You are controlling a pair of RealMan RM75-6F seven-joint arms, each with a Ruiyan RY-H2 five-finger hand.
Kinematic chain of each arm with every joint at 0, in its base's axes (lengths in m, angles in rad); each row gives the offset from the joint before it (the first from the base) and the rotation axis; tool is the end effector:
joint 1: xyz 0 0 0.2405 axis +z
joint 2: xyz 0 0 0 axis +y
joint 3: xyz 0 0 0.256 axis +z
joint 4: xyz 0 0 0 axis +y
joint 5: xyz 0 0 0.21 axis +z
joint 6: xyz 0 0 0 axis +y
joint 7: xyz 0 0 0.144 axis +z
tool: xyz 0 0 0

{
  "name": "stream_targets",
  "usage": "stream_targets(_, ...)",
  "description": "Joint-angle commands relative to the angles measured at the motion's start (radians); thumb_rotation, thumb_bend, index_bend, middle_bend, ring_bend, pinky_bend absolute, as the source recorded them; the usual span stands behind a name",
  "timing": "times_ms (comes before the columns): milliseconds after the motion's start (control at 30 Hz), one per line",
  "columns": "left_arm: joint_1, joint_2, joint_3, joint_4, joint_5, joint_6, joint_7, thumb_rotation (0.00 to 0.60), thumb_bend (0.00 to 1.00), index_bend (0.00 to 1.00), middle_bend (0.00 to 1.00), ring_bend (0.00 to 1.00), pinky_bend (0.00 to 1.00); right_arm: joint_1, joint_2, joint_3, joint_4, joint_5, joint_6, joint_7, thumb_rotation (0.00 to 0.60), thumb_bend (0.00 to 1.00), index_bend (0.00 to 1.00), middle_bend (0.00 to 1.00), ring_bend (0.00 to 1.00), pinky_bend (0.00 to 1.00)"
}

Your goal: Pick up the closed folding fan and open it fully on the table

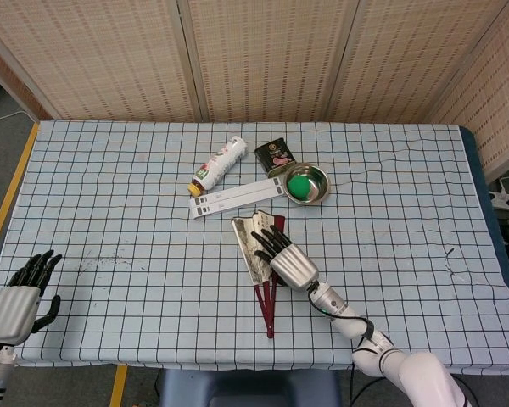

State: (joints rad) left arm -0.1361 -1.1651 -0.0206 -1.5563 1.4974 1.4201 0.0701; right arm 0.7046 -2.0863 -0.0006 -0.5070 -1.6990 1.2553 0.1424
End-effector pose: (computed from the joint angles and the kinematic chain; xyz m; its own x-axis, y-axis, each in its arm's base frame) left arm -0.3150 0.1912 0.1371 0.4712 0.0709 0.8792 0.8819 -0.0558 -0.4682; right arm -0.1715 -0.3239 -0.1122 0.5171 0.0155 0.8558 -0.6416 -0.6549 0.3995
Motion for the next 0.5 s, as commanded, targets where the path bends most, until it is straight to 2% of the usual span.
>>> stream_targets(33, 0.0, 0.0, 0.0, 0.0, 0.0, -0.001, 0.0, 0.6, 0.53, 0.0, 0.0, 0.0, 0.18, -0.001, 0.005, -0.004, -0.003, 0.0, 0.008, -0.002, 0.6, 0.17, 0.14, 0.0, 0.0, 0.0)
stream_targets(267, 0.001, 0.0, 0.0, -0.002, 0.001, 0.003, 0.001, 0.6, 0.53, 0.0, 0.0, 0.0, 0.18, -0.009, 0.059, -0.02, -0.043, -0.012, 0.045, 0.007, 0.6, 0.17, 0.14, 0.0, 0.0, 0.0)
stream_targets(333, 0.001, 0.0, 0.0, -0.002, 0.001, 0.003, 0.001, 0.6, 0.53, 0.0, 0.0, 0.0, 0.18, -0.015, 0.078, -0.027, -0.06, -0.014, 0.049, 0.007, 0.6, 0.17, 0.18, 0.0, 0.0, 0.0)
stream_targets(500, -0.002, -0.002, 0.002, -0.001, 0.004, -0.001, 0.0, 0.6, 0.53, 0.0, 0.0, 0.0, 0.18, -0.035, 0.108, -0.054, -0.077, -0.022, 0.041, -0.013, 0.6, 0.17, 0.36, 0.0, 0.0, 0.0)
